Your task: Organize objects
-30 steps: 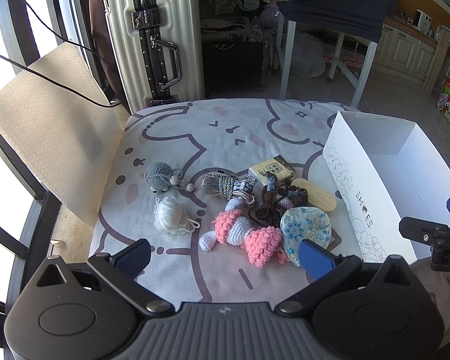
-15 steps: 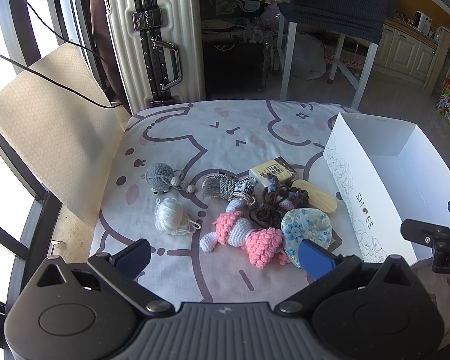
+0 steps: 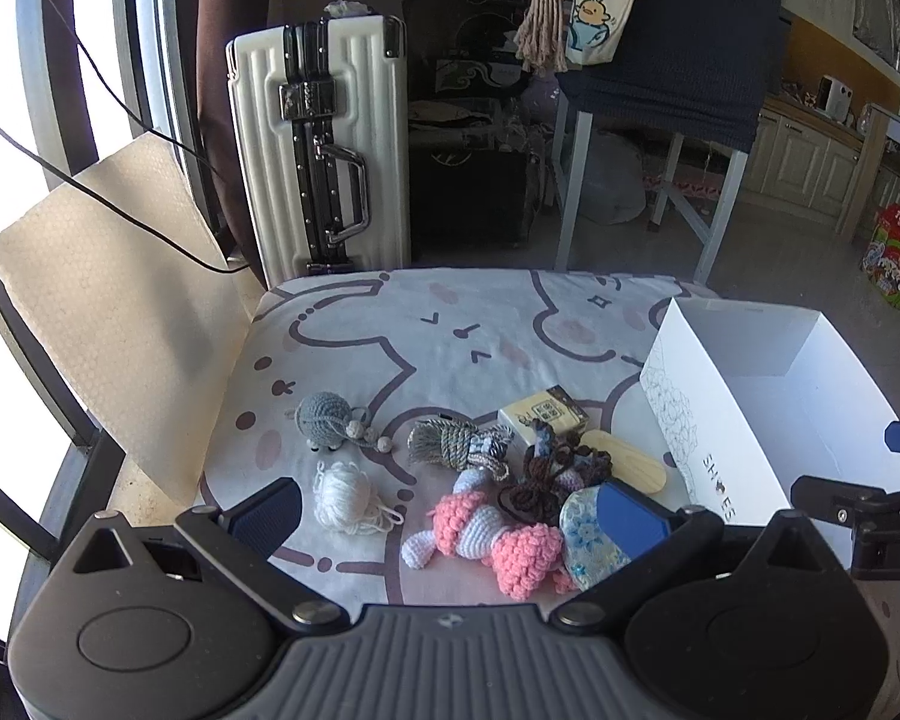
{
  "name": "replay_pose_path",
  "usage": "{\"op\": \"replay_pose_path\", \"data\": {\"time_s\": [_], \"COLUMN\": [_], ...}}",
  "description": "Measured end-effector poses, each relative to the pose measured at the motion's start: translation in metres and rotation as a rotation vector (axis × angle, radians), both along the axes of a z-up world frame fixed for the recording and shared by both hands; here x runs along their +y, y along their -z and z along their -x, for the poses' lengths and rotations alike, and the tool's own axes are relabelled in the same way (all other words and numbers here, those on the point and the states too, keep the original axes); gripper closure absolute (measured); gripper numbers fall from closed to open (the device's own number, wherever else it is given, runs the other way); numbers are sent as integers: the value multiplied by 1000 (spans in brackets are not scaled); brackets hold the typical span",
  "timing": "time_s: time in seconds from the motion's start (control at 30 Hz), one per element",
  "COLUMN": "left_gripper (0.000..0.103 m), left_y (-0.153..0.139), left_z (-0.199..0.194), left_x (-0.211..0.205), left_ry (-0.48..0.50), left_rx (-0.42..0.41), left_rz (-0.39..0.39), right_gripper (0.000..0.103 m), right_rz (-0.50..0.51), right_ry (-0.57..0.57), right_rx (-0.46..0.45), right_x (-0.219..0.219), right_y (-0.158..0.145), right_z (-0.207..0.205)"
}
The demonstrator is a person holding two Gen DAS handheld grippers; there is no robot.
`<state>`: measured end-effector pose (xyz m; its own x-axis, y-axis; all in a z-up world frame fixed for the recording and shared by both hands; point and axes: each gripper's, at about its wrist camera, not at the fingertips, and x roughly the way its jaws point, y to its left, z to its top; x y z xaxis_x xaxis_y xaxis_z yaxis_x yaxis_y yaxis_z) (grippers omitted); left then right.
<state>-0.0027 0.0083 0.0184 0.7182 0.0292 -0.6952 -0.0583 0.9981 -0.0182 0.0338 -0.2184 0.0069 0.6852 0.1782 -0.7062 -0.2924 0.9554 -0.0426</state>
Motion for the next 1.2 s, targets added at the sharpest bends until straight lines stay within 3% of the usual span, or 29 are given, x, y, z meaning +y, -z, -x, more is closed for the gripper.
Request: {"op": "replay_pose_path", "data": {"time_s": [0.2,0.43,0.53,0.7,0.9,1.2], "left_gripper": [0,0,0,0,0,0], "left_y": [-7,-6,1,19,50,68], "left_z": [-9,-27,-38,-58,-86,-109], "left_x": [8,10,13,20,30,32], "left_ry": [-12,96,92,105,164,245], "left_rx": [-10,-38,-46,-7,140,198], "left_rz": [-43,-145,-173,-213,-118,-102], "right_gripper": [0,0,0,0,0,0], "right_rz": [122,254,311,387,419,480], "right_ry": [-115,-286,-364,-493,-641,-764], "right_rx": [-69,-144,-158,-109,7,210], "right_x": [18,40,50,64,82,115], "right_y": [-10,-7,0,23,57,107], "right_z": [-8,-24,-32,-48,-58,-74]}}
